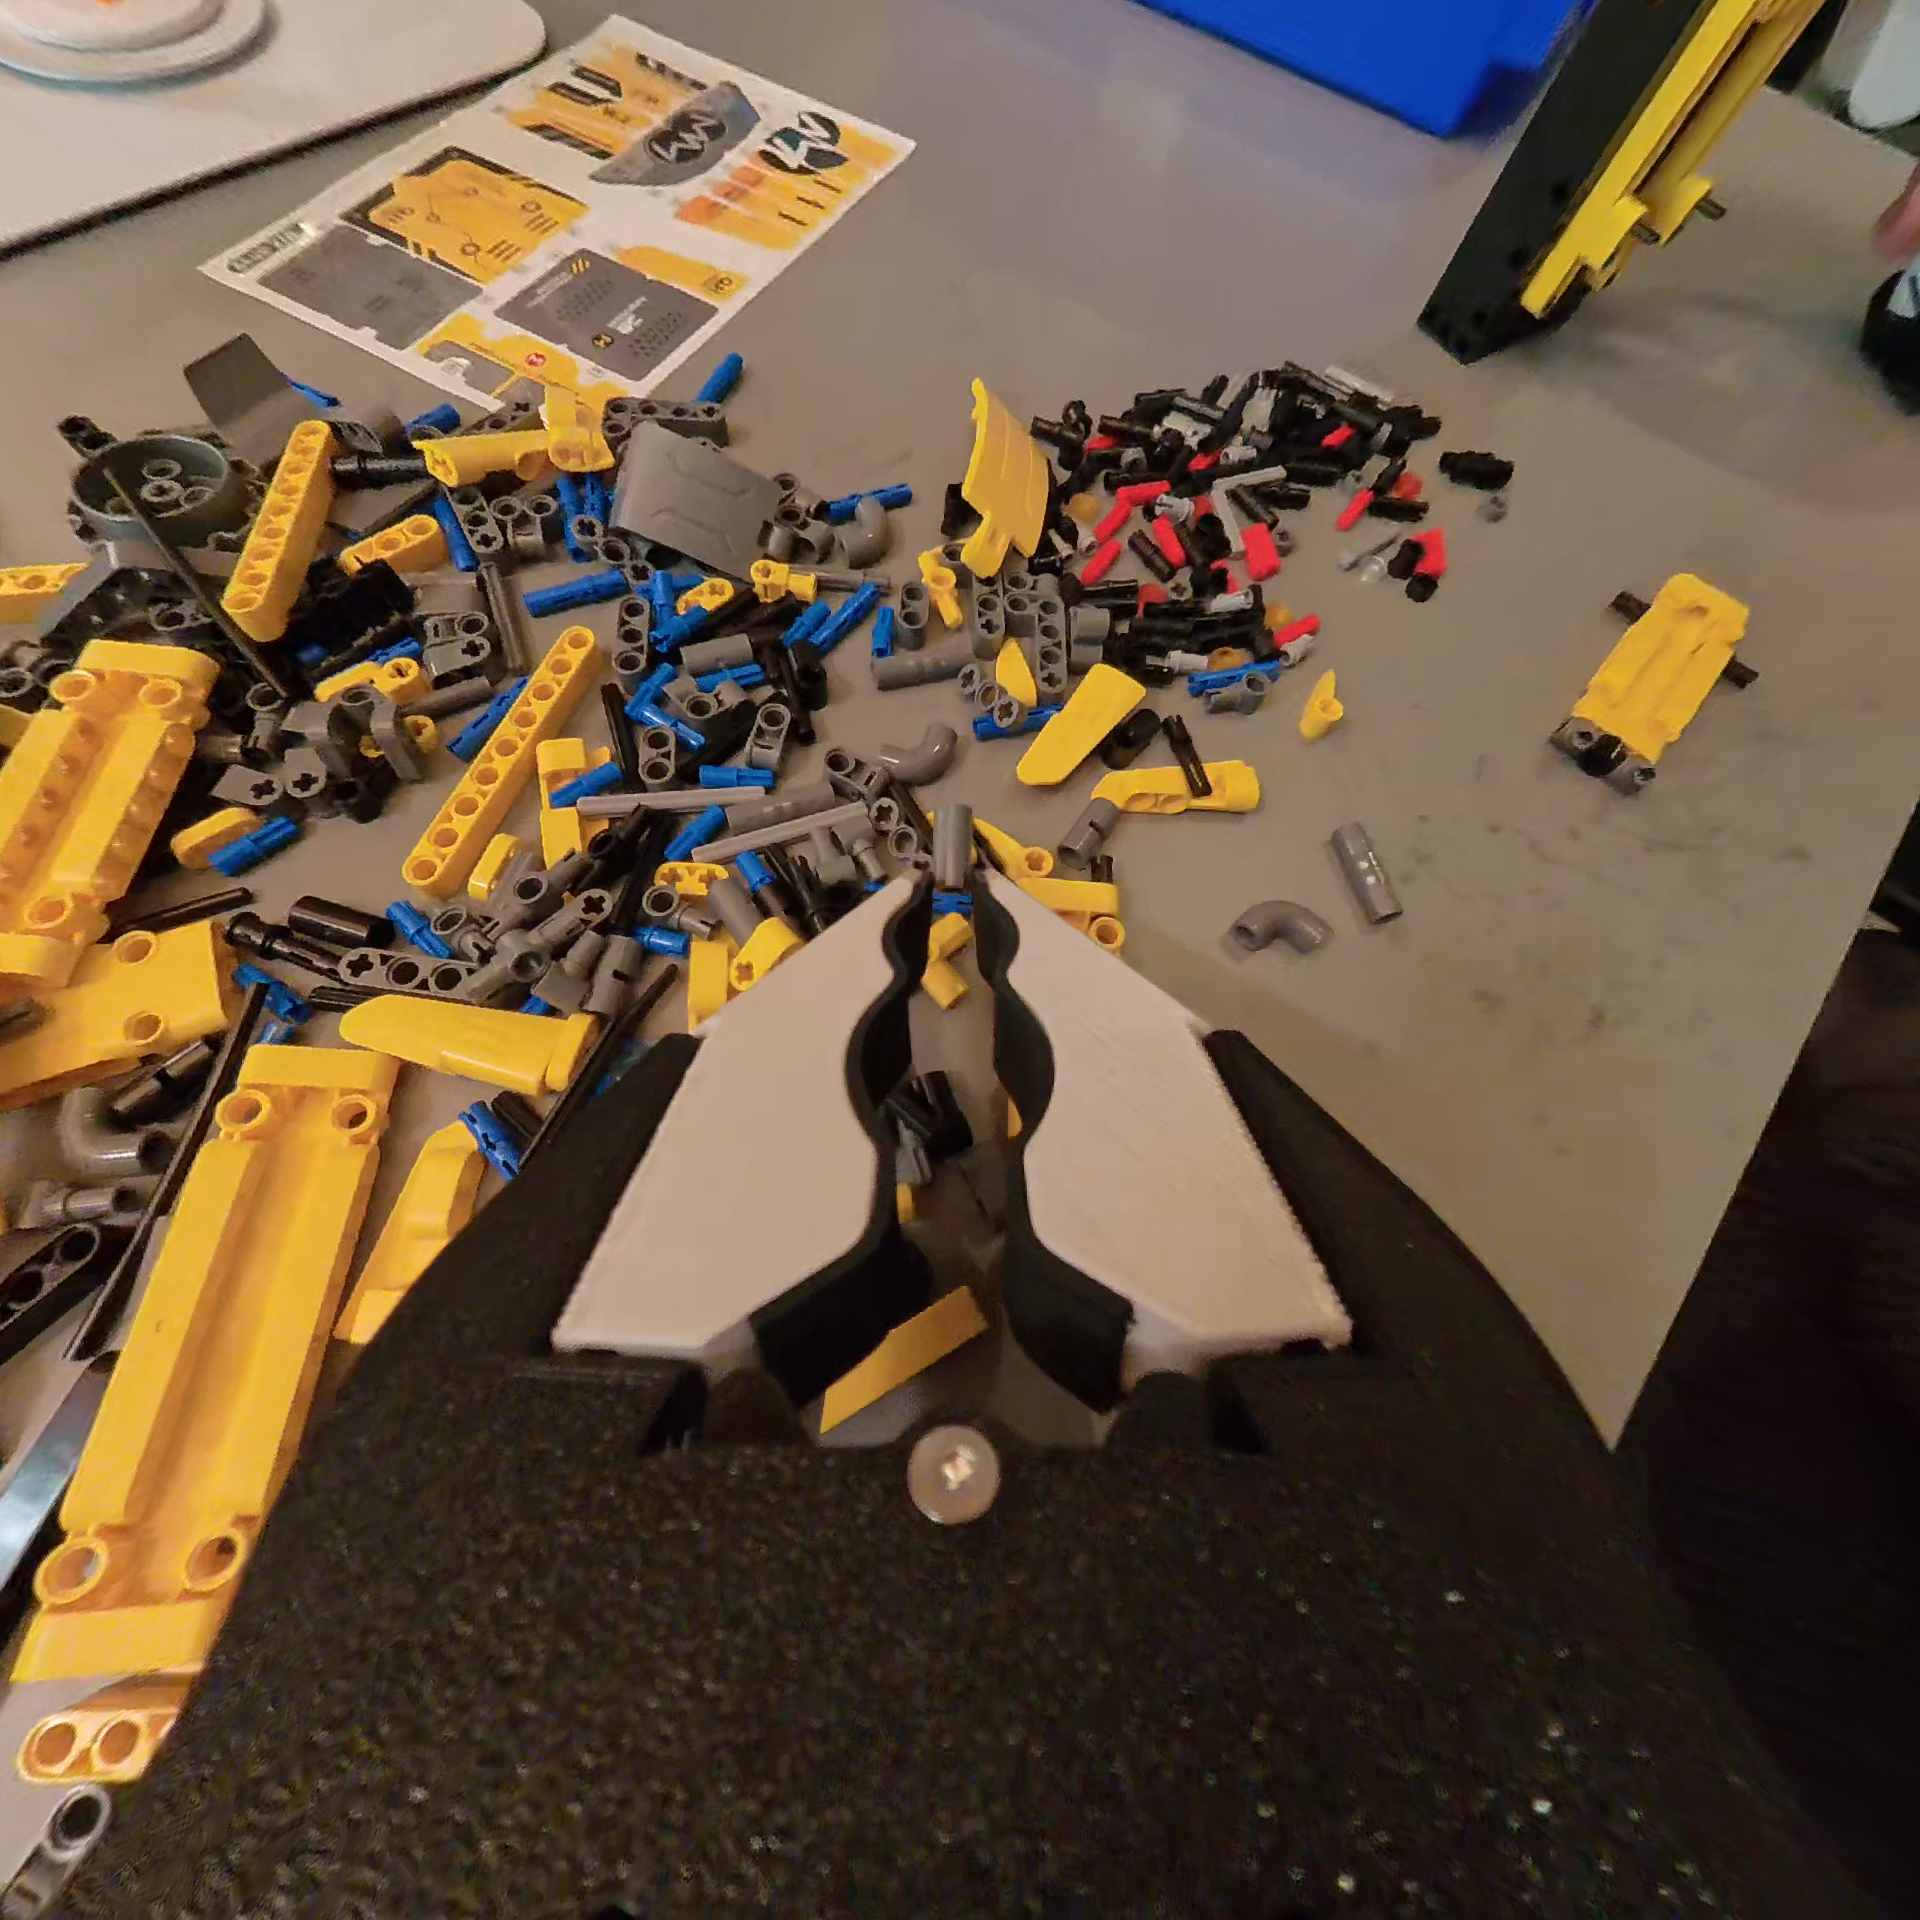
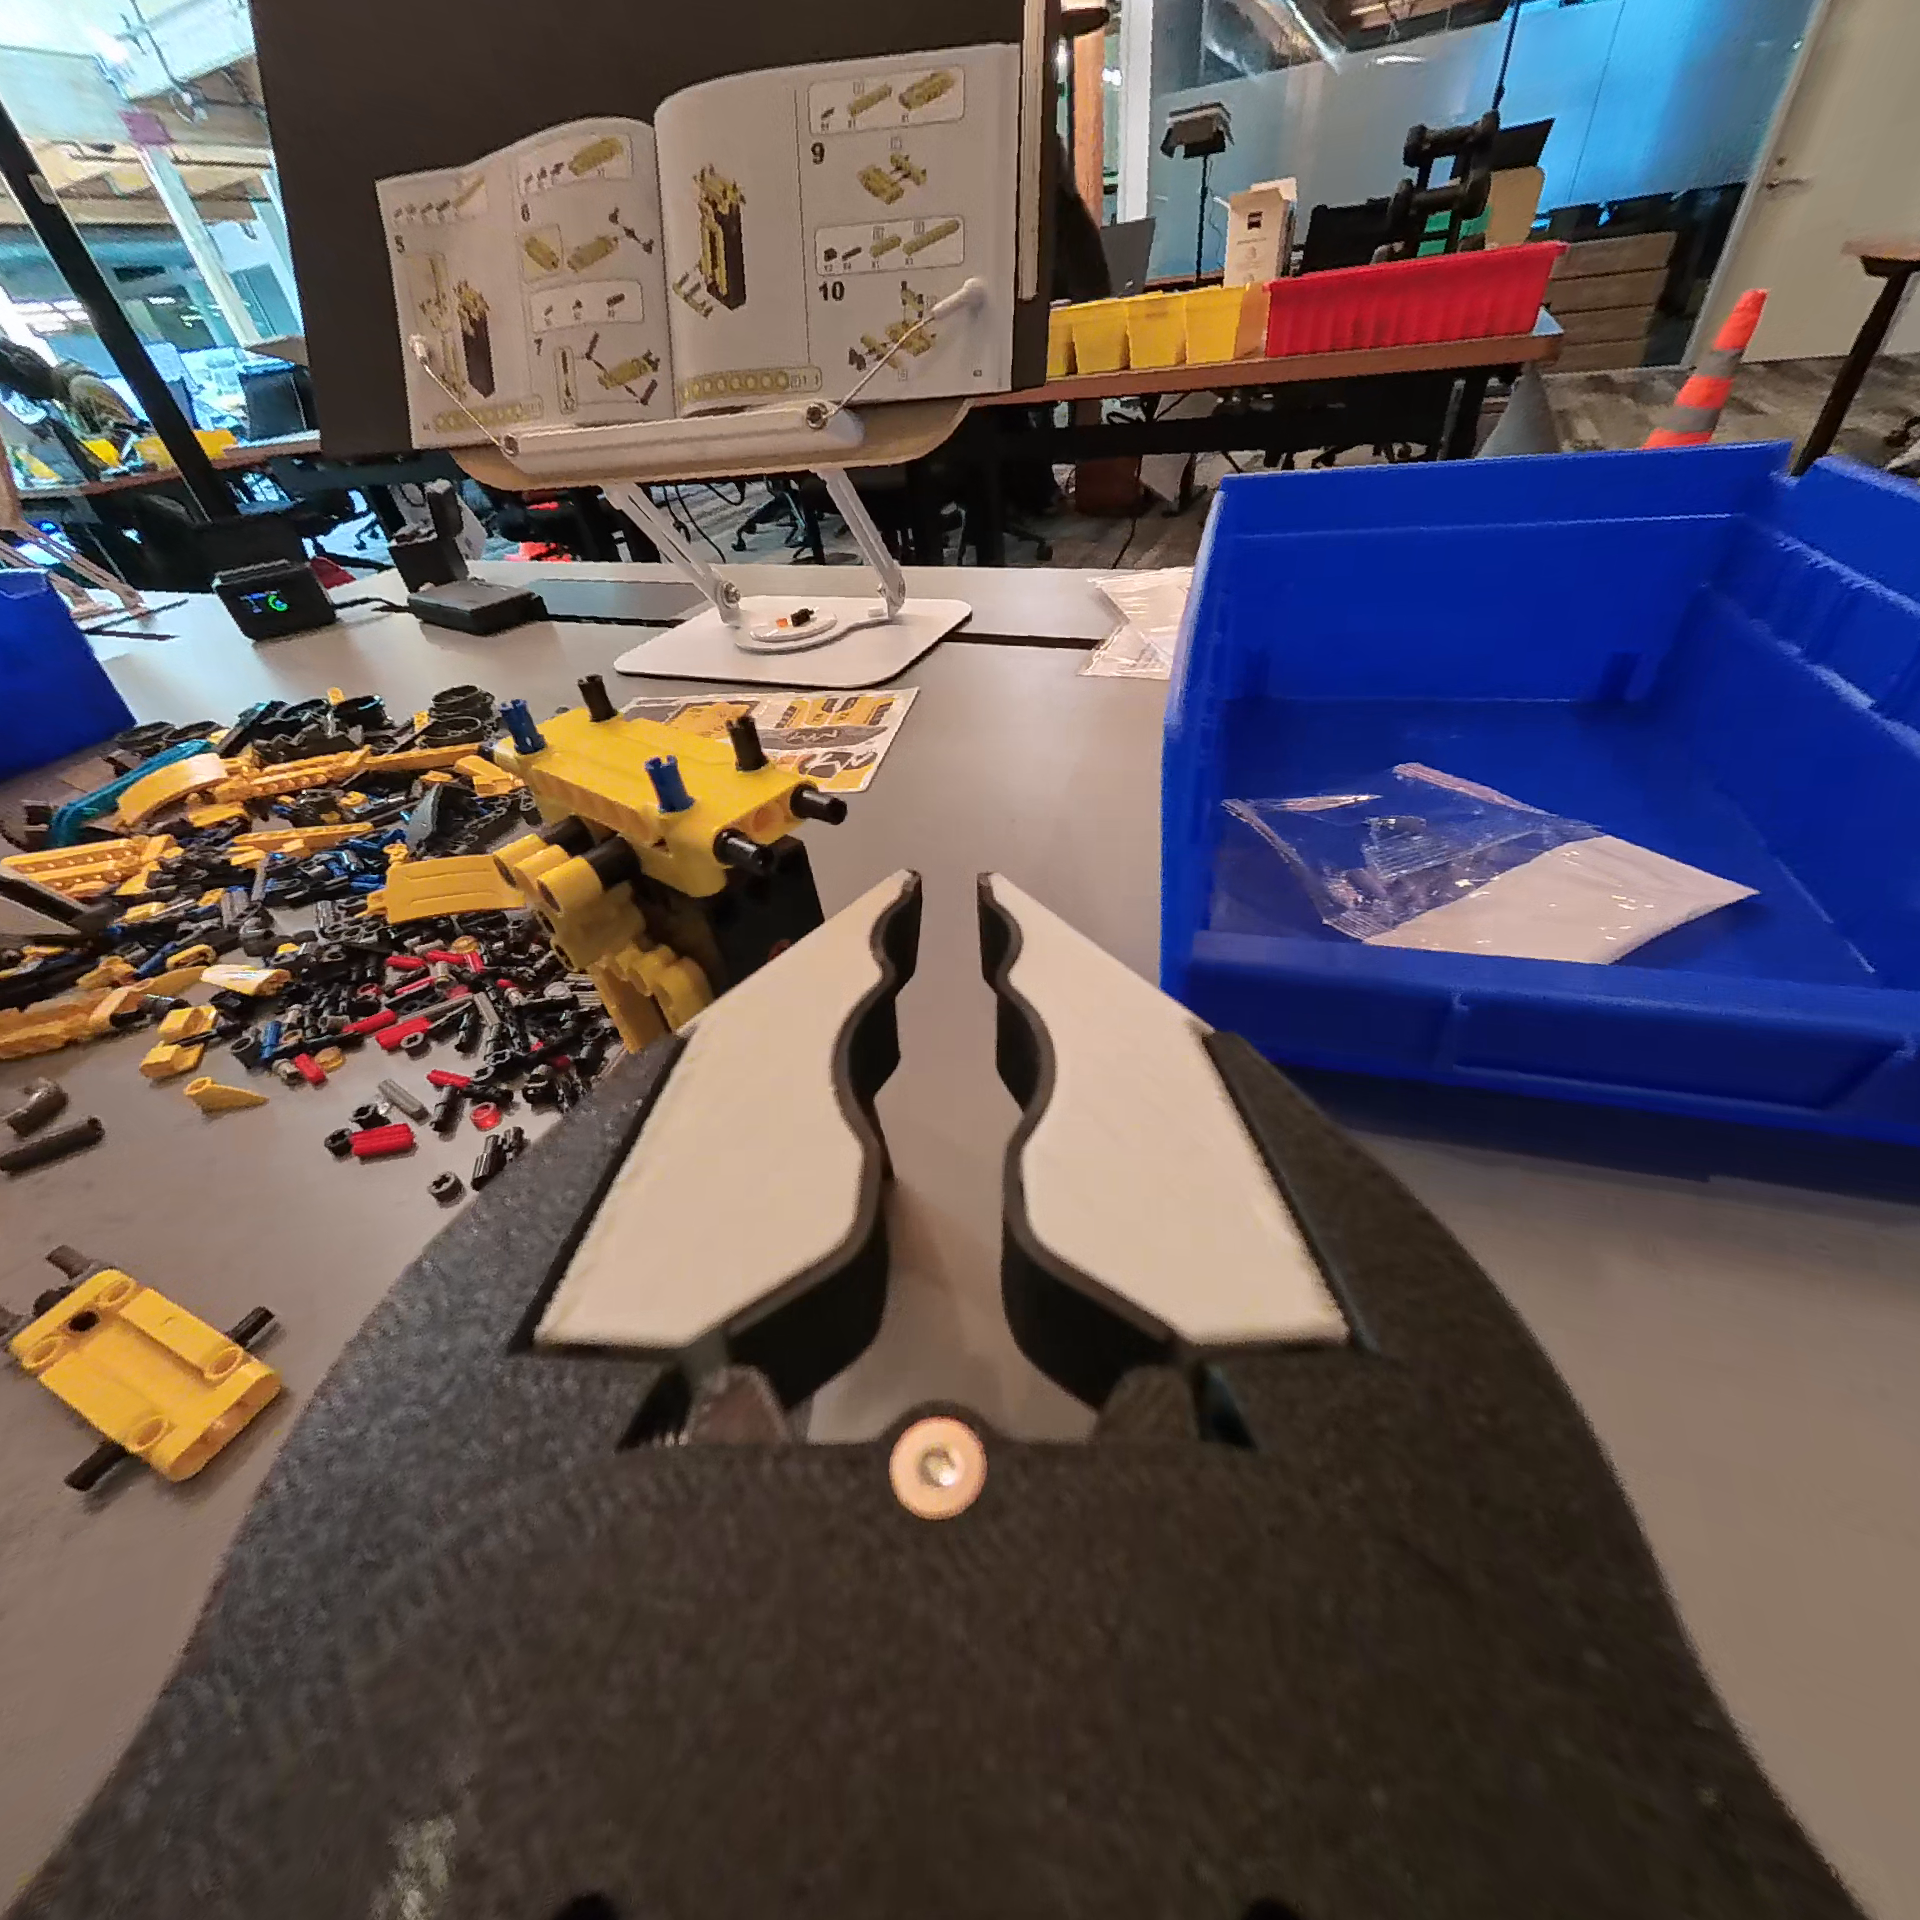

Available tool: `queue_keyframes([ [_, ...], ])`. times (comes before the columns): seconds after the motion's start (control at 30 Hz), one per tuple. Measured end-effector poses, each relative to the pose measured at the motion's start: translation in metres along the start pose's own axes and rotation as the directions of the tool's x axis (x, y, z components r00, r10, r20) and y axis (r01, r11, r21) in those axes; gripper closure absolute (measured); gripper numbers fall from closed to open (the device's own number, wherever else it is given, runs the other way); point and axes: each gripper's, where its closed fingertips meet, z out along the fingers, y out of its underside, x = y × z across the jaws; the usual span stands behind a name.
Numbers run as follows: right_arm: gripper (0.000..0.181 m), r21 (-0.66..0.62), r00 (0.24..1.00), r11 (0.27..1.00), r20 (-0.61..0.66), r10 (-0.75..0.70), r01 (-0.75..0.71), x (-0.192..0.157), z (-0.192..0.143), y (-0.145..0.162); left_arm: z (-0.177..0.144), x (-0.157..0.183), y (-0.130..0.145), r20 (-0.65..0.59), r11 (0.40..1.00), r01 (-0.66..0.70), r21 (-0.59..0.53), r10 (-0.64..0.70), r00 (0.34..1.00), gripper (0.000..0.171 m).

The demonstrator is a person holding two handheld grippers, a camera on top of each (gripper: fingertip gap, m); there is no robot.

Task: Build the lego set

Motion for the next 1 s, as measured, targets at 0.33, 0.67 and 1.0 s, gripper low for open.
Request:
queue_keyframes([
  [0.33, 0.171, 0.011, 1.000, 1.000, 0.010, 0.011, -0.011, 0.000, -0.001, -0.001, -0.029, -0.009, -0.024, -0.087, 0.964, 0.145, 0.222, -0.128, 0.988, 0.159],
  [0.67, 0.171, 0.006, 1.000, 1.000, 0.008, 0.009, -0.009, 0.000, 0.000, -0.001, -0.028, -0.004, -0.024, -0.111, 0.968, 0.132, 0.215, -0.110, 0.988, 0.158],
  [1.0, 0.171, 0.008, 1.000, 1.000, 0.007, 0.017, -0.017, 0.000, -0.001, -0.001, -0.028, -0.004, -0.023, -0.106, 0.969, 0.127, 0.211, -0.106, 0.989, 0.158],
])
